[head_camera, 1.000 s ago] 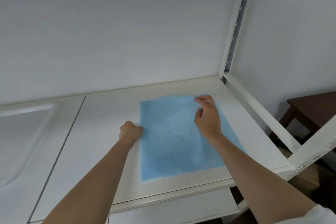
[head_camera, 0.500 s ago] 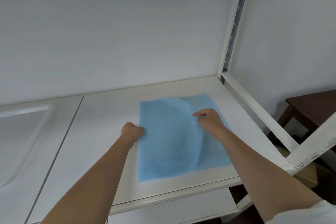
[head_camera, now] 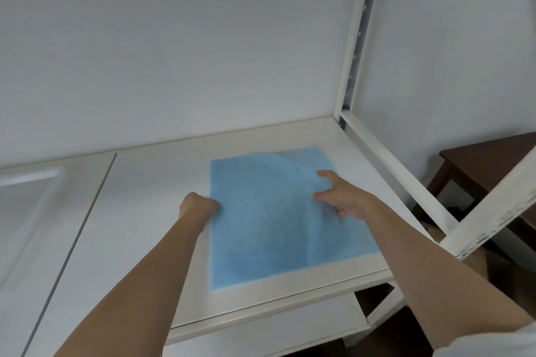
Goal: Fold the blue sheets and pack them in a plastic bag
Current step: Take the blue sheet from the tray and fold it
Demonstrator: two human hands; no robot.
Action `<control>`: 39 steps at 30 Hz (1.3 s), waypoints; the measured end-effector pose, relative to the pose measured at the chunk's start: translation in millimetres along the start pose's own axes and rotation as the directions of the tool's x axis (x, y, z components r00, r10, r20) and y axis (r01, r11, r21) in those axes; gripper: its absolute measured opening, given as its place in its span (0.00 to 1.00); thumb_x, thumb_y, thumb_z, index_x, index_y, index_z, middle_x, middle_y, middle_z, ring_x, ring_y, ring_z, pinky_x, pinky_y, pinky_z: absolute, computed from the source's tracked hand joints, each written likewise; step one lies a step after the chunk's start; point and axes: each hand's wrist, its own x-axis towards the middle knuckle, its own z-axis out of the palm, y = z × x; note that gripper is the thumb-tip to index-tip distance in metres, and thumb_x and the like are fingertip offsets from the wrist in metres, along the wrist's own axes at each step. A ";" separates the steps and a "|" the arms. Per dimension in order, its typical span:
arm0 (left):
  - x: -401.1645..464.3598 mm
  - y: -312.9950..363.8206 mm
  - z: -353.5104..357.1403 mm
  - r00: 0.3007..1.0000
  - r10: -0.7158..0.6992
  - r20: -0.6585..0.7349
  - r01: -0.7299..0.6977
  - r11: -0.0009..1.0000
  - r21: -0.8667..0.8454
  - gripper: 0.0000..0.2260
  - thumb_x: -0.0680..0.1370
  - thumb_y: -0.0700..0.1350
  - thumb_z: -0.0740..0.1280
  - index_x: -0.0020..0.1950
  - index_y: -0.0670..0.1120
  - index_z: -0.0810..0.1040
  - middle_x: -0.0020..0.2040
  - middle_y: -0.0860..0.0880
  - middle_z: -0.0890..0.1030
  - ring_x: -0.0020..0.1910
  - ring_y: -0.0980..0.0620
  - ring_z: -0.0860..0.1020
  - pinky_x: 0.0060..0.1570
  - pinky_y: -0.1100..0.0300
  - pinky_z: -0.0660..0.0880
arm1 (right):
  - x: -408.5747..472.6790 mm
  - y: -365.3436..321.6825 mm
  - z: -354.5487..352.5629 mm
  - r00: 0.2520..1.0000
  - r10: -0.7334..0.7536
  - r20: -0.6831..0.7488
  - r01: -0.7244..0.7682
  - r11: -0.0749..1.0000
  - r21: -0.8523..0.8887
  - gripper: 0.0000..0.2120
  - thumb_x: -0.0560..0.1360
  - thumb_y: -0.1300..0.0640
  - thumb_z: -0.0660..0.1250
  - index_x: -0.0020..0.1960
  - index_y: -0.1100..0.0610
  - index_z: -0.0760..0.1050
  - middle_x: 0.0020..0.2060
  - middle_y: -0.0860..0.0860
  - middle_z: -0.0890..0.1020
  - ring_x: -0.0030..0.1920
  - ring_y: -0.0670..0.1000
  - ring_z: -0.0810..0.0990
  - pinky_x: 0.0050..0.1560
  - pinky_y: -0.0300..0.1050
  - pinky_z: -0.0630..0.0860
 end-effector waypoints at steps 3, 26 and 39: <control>0.3 3.3 0.9 1.000 0.011 0.000 -0.011 0.999 -0.046 0.07 0.70 0.36 0.67 0.38 0.40 0.69 0.38 0.42 0.74 0.34 0.44 0.74 0.34 0.57 0.73 | -2.9 -2.6 -7.7 0.999 -0.047 -0.010 0.047 0.998 -0.032 0.25 0.76 0.65 0.66 0.68 0.46 0.68 0.40 0.54 0.78 0.39 0.50 0.79 0.39 0.41 0.76; -3.8 -39.9 -64.4 0.986 -0.138 0.097 0.151 0.978 -0.147 0.04 0.73 0.34 0.65 0.39 0.39 0.73 0.34 0.42 0.74 0.28 0.48 0.70 0.25 0.65 0.69 | 15.8 -22.5 64.9 0.977 -0.128 -0.171 0.089 0.972 -0.219 0.14 0.77 0.55 0.64 0.61 0.58 0.73 0.50 0.55 0.77 0.45 0.55 0.78 0.38 0.42 0.74; -4.7 -37.1 -60.7 0.982 -0.160 0.096 0.182 0.937 -0.299 0.06 0.74 0.36 0.67 0.49 0.36 0.74 0.37 0.42 0.75 0.31 0.47 0.73 0.35 0.58 0.72 | 39.0 -34.7 89.1 0.934 -0.108 -0.341 0.122 0.992 0.020 0.16 0.71 0.55 0.72 0.51 0.55 0.67 0.47 0.54 0.75 0.40 0.51 0.75 0.36 0.37 0.71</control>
